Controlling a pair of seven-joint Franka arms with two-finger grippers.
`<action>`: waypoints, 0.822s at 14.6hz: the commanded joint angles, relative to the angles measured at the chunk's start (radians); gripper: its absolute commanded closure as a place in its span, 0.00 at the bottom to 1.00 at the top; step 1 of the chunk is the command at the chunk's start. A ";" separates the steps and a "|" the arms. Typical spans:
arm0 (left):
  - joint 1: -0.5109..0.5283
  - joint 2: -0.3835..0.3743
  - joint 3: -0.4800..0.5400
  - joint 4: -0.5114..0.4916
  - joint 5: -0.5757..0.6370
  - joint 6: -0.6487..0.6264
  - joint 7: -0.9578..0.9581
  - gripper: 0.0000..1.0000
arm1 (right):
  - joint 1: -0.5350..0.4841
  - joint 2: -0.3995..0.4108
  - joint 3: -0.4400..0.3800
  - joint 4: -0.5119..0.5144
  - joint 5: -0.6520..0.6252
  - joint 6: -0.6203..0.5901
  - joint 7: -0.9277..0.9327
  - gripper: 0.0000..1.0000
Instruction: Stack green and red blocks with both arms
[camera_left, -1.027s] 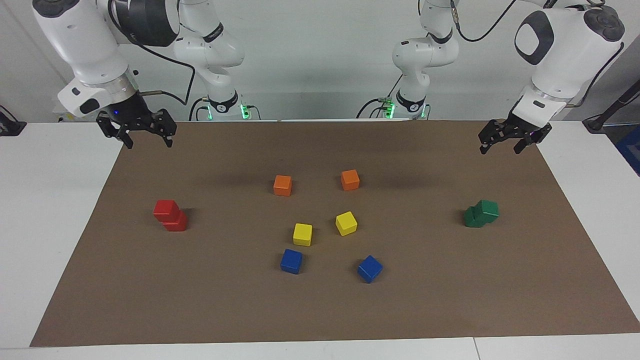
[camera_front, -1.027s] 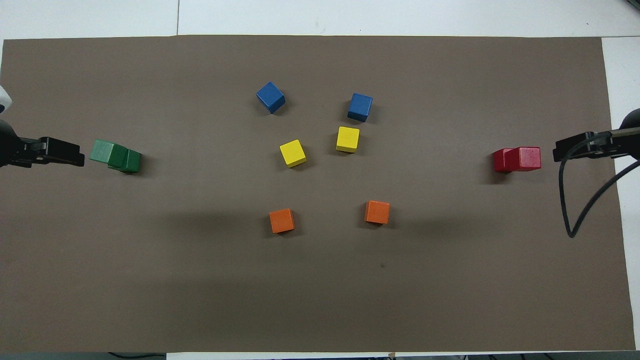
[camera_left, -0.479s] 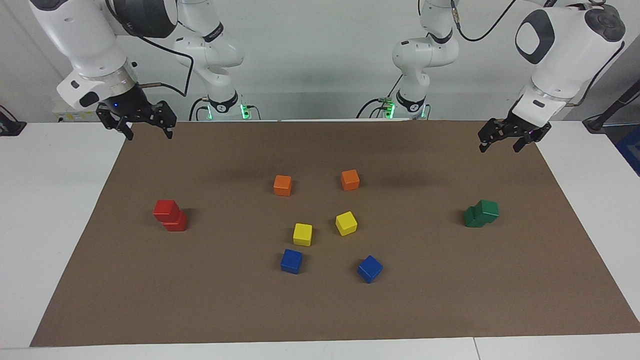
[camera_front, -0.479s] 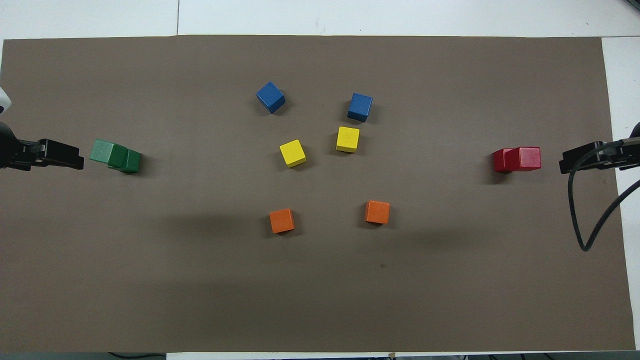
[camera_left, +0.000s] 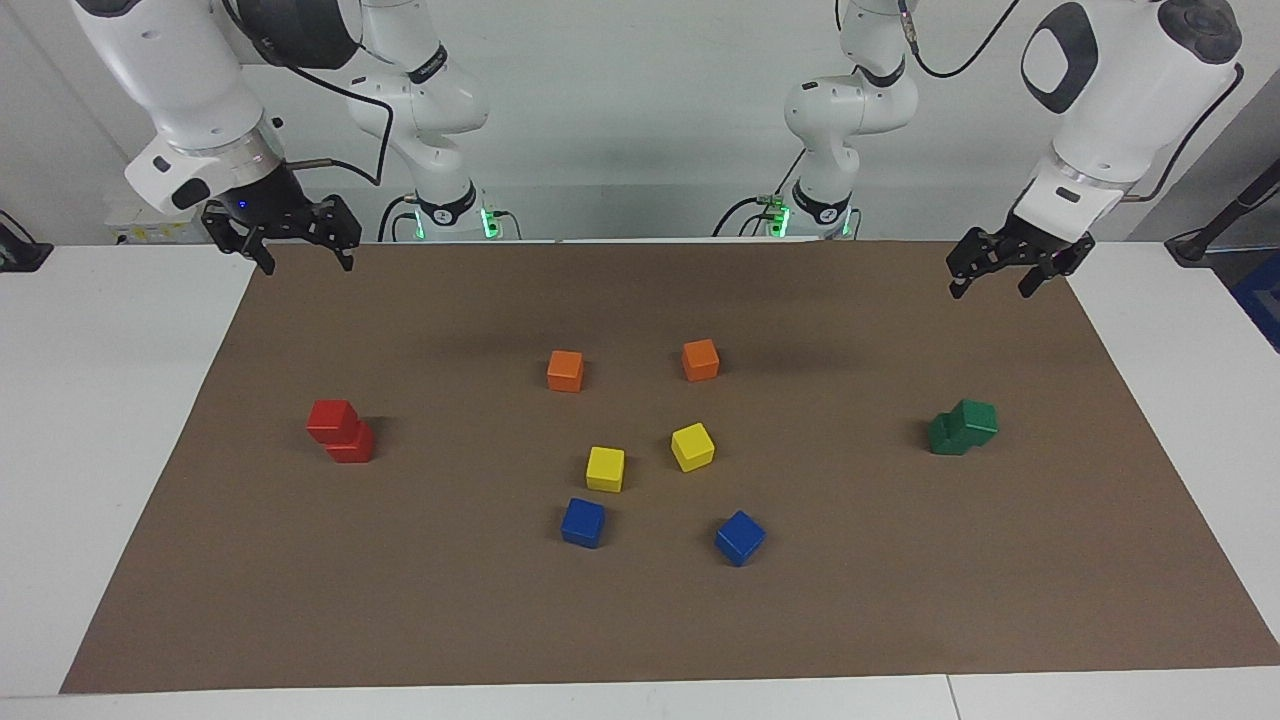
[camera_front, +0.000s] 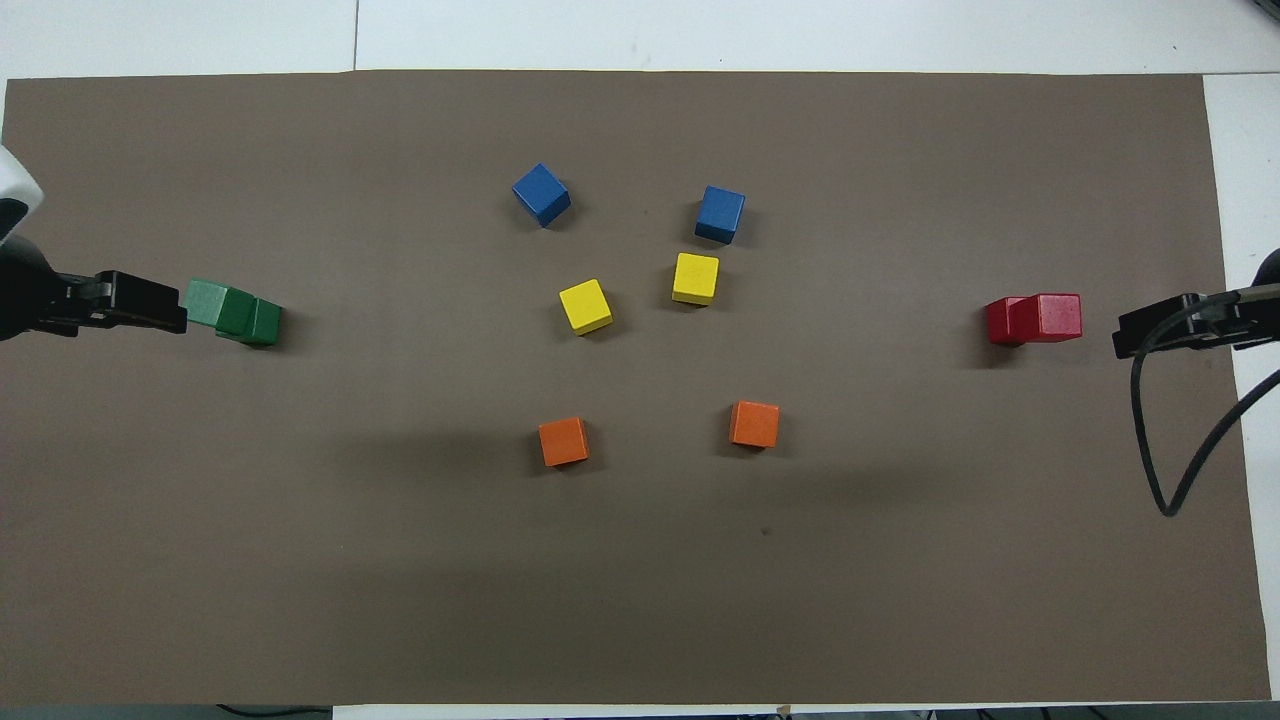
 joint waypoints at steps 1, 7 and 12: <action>-0.017 -0.001 0.000 0.025 0.016 -0.012 -0.023 0.00 | 0.003 -0.023 -0.008 -0.024 0.014 -0.009 0.000 0.00; -0.017 0.001 0.003 0.028 0.016 0.011 -0.026 0.00 | 0.000 -0.022 -0.006 -0.020 0.007 -0.017 0.000 0.00; -0.015 -0.001 0.017 0.025 0.037 -0.015 -0.019 0.00 | -0.009 -0.020 -0.006 -0.015 0.000 -0.017 0.000 0.00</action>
